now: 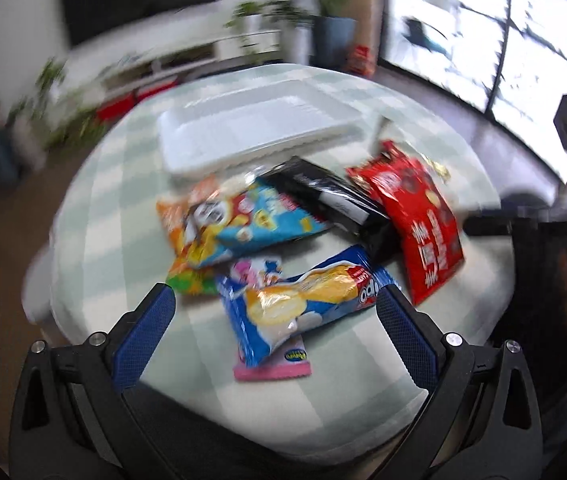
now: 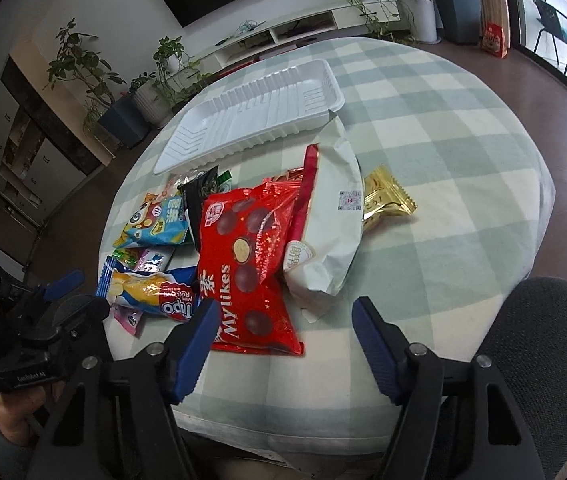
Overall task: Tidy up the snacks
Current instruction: 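Grasp the blue-and-yellow cake bar with the left tool while the right tool grasps the white-and-red packet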
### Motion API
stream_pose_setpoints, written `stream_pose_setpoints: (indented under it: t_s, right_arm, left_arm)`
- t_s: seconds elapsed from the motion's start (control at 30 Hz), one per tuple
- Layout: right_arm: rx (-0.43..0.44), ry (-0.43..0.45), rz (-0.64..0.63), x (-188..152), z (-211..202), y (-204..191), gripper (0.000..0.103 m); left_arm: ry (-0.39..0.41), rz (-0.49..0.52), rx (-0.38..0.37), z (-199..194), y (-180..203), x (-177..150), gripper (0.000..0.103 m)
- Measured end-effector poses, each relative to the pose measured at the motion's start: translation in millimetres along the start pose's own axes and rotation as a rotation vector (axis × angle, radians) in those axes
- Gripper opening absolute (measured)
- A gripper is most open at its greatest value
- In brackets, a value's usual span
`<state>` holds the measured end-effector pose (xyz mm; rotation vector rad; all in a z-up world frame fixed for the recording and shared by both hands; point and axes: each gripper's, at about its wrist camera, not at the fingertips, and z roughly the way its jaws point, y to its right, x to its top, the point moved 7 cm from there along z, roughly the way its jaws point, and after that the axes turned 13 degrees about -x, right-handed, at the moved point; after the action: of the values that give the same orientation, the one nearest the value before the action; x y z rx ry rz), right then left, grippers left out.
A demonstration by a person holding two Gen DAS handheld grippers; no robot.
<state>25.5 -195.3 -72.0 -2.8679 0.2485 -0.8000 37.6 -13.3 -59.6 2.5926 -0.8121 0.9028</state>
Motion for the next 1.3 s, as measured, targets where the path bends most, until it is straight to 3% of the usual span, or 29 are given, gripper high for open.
stream_pose_setpoints:
  t_s: [0.1,0.23,0.3,0.37,0.47,0.67,0.77,0.97,1.0,1.07,1.3]
  right_arm:
    - [0.031,0.008,0.001,0.2,-0.8,-2.7,0.072]
    - [0.039,0.008,-0.030,0.9,1.8,-6.6,0.072]
    - [0.046,0.002,-0.039,1.0,3.2,-7.4,0.072]
    - [0.046,0.003,-0.047,1.7,4.7,-7.6,0.072]
    - [0.040,0.010,-0.060,3.2,7.1,-8.6,0.072]
    - [0.062,0.014,-0.095,3.5,7.8,-17.2,0.072]
    - [0.069,0.011,-0.098,3.7,8.9,-18.2,0.072]
    - [0.071,0.012,-0.100,4.2,7.8,-19.3,0.071]
    - [0.069,0.015,-0.096,4.7,7.1,-18.5,0.071]
    - [0.062,0.019,-0.091,5.5,4.9,-15.6,0.071]
    - [0.044,0.025,-0.073,7.3,-0.3,-5.2,0.071]
  left_arm:
    - [-0.080,0.216,-0.103,12.3,29.2,-0.3,0.101]
    - [-0.180,0.427,-0.068,32.1,42.8,-5.5,0.098]
    - [-0.201,0.491,-0.090,35.5,48.8,-5.5,0.088]
    - [-0.223,0.512,-0.116,40.5,47.6,-7.0,0.067]
    - [-0.285,0.528,-0.154,53.1,40.9,-9.9,0.052]
    - [-0.379,0.548,-0.182,64.0,33.4,-10.7,0.052]
    - [-0.418,0.532,-0.156,71.7,19.3,-5.1,0.052]
    - [-0.458,0.480,-0.208,79.4,18.3,-5.1,0.051]
    - [-0.456,0.459,-0.221,81.1,17.1,-3.0,0.049]
    - [-0.464,0.381,-0.290,84.1,14.2,1.1,0.030]
    - [-0.415,0.287,-0.317,81.7,12.0,11.0,0.026]
